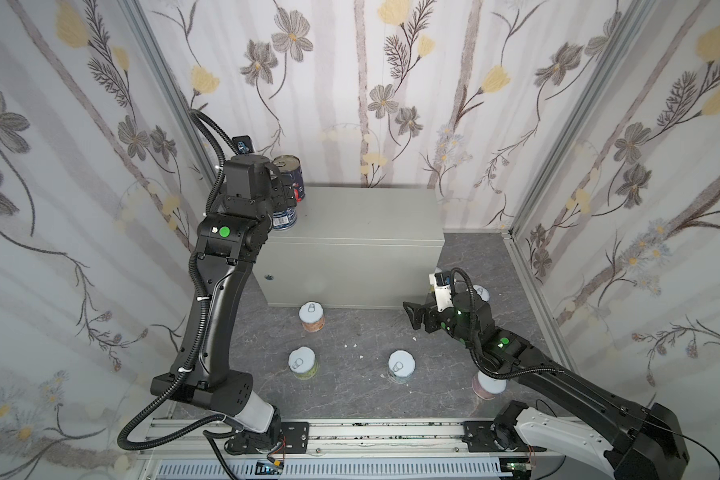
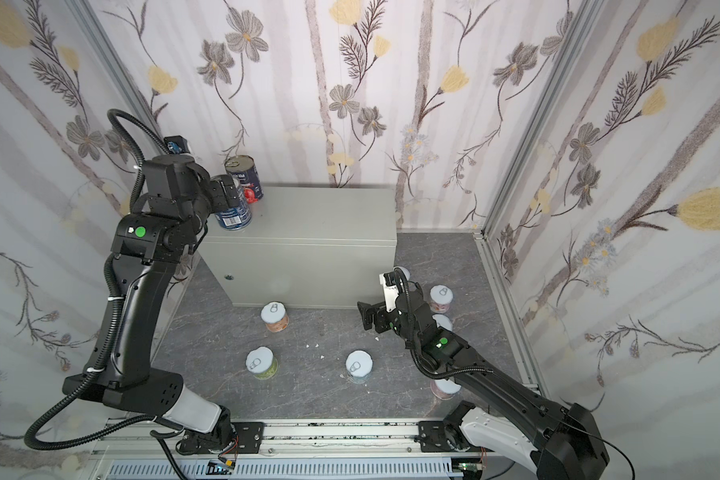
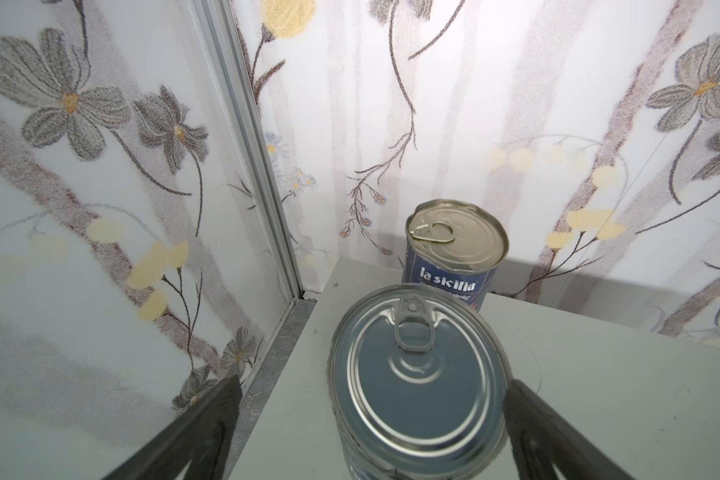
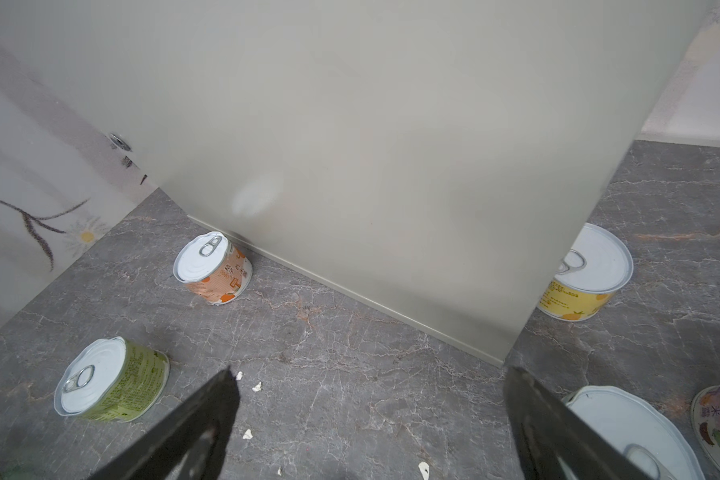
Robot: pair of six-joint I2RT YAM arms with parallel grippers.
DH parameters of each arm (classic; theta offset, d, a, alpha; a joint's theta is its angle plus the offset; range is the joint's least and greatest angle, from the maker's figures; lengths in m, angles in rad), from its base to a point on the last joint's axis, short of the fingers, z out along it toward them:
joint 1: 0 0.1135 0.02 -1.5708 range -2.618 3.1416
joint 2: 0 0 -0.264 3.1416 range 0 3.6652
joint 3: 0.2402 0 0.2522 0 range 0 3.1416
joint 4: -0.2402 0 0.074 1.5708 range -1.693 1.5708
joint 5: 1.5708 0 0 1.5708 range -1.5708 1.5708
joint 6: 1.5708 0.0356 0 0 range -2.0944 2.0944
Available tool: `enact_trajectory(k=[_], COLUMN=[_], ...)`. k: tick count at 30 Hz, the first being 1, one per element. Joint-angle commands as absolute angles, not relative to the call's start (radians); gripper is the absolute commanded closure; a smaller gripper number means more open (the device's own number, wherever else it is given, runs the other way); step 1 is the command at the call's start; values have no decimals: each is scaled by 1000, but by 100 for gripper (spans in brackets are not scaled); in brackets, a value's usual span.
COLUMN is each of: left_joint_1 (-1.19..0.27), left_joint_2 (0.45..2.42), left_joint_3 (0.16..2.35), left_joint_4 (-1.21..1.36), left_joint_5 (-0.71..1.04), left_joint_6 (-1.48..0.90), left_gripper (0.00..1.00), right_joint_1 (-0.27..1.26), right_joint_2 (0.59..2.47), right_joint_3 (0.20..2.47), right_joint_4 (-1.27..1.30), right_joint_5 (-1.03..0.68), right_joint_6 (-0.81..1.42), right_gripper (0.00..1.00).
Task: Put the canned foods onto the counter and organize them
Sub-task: 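Lower the blue-labelled can onto the cabinet top beside the tomato can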
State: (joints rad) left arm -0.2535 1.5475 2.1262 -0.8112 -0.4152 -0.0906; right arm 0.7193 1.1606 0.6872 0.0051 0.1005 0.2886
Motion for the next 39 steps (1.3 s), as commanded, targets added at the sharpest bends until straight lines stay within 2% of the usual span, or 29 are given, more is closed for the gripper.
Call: enact_trajectory(k=[1, 14, 39], left_joint_1=[-251, -162, -152], left_joint_2=[1525, 1511, 1532], left_joint_3=[2104, 2011, 2022], left_joint_4=[-787, -719, -641], left_joint_5=[-425, -212, -48], left_joint_6=[-114, -175, -237], left_gripper=[0, 5, 8], right_joint_1=[723, 724, 723], right_joint_2=[1144, 1147, 1169], right_joint_3=[695, 688, 707], right_joint_4=[-1, 0, 4], right_joint_5=[108, 118, 128], right_joint_6=[305, 301, 281], right_gripper=[0, 0, 0])
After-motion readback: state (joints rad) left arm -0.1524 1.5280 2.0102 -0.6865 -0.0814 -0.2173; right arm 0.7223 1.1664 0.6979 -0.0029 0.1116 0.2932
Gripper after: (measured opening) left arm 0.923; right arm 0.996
